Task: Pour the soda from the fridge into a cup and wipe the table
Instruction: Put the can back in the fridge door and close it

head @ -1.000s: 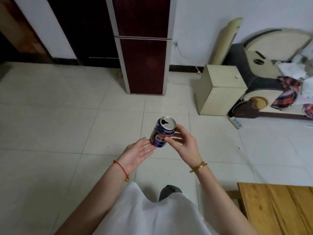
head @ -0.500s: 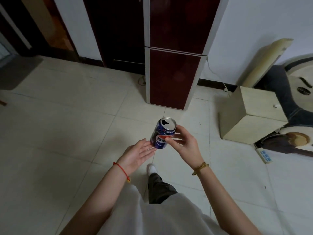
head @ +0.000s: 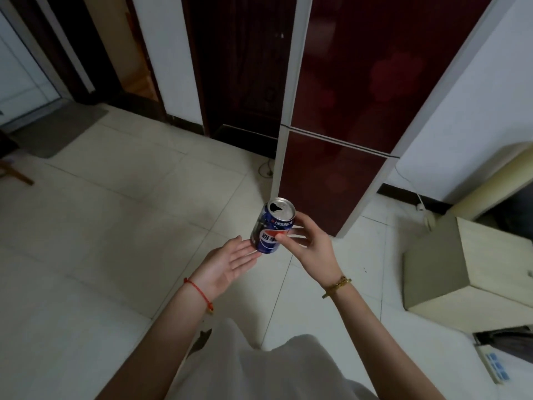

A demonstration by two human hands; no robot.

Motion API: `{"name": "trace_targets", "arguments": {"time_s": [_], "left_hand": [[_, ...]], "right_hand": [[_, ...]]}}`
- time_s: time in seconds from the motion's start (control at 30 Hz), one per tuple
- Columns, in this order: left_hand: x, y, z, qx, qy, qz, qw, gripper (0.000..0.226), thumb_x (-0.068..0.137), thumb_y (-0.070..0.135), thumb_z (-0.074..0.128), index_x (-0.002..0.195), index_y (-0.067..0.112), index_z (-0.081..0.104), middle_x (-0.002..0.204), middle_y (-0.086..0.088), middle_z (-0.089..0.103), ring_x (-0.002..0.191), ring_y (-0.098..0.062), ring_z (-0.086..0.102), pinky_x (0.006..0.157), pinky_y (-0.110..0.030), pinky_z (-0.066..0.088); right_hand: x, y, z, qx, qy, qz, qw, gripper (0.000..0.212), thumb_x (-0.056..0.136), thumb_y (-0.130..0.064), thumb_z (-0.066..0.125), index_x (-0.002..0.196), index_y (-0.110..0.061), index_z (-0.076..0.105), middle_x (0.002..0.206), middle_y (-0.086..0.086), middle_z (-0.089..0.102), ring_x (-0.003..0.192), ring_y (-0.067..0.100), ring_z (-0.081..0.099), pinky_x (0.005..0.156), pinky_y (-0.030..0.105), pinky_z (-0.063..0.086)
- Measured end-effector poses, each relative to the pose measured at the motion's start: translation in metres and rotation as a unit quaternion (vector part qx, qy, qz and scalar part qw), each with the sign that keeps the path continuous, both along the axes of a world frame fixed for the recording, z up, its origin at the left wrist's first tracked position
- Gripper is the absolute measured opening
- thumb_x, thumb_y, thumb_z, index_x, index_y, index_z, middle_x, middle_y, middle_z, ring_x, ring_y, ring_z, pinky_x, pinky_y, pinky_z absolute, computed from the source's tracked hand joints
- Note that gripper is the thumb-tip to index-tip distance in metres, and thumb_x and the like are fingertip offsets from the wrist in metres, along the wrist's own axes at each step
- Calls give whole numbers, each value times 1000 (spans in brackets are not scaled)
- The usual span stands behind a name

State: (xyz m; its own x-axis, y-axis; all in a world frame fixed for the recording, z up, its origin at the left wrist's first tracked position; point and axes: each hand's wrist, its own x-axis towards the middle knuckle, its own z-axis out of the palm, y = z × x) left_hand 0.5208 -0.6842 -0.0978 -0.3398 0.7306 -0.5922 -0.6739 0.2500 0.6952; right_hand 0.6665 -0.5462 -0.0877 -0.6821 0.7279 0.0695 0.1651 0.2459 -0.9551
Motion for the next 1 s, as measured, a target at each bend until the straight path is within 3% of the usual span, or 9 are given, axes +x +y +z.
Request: {"name": "trace_targets", "arguments": {"time_s": [0.27,0.37,0.53,0.77,0.87,1.0], "left_hand": [[-101,73,-10,-5,6,-1,1000,42,103,29,42,132,0,52,114,-10,68,100,-16,69,78,-23,55],[-148,101,-10,-10,14,-12,1000,42,103,27,43,136,2,50,121,-13,66,100,-16,68,76,-21,57],[-232,145,5,-8,64,-43,997,37,104,14,40,140,13,45,129,-24,60,102,-24,66,97,-34,49],[-336,195,17,10,126,-134,983,46,93,-1,57,135,14,50,122,-23,64,112,-27,65,103,-34,46],[-367,217,15,9,206,-194,959,53,90,4,64,139,16,48,119,-19,66,113,-26,65,104,-36,47],[-393,254,11,-10,409,-254,876,61,81,26,77,137,27,50,118,2,64,105,-15,64,96,-33,51]], "right_hand": [[-102,72,-9,4,-7,2,1000,60,78,-35,78,130,-16,55,117,-2,67,101,11,66,86,27,56],[-146,94,-12,-4,1,-13,1000,65,73,-46,78,128,-19,57,114,-3,68,101,14,67,89,31,57],[-224,124,-9,-12,13,-46,999,73,69,-60,76,128,-21,57,115,-3,69,104,14,67,92,39,56],[-315,157,0,-15,12,-105,994,63,73,-50,77,126,-23,57,113,-5,69,102,14,67,88,43,57],[-339,171,4,-14,9,-132,991,56,77,-36,79,126,-20,57,112,-5,69,100,12,67,86,39,58],[-361,193,11,-11,4,-158,987,51,76,-33,80,122,-23,59,108,-6,71,99,9,68,87,33,57]]}}
